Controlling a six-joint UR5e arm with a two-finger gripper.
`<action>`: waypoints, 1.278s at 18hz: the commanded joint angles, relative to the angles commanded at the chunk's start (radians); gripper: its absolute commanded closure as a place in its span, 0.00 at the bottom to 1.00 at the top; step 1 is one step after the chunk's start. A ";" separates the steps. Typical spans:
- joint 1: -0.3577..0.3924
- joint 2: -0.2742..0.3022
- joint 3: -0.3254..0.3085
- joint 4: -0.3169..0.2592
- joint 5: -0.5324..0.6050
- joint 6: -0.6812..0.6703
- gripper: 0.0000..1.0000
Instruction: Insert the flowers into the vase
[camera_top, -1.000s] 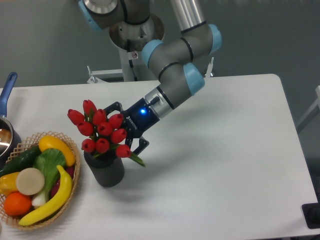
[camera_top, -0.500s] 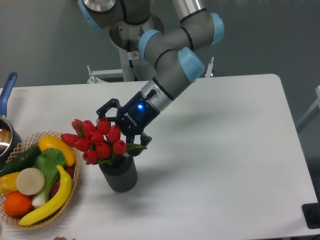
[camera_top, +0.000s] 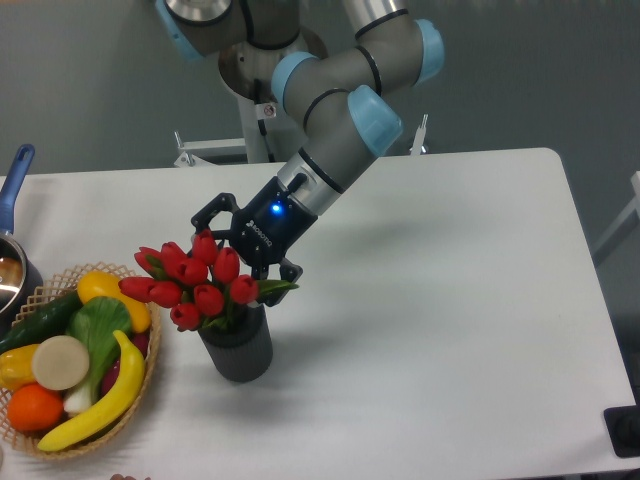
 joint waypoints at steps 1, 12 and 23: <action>0.009 0.006 0.000 0.000 0.003 0.000 0.00; 0.100 0.117 0.005 -0.006 0.385 0.011 0.00; 0.158 0.057 0.025 -0.009 0.867 0.236 0.00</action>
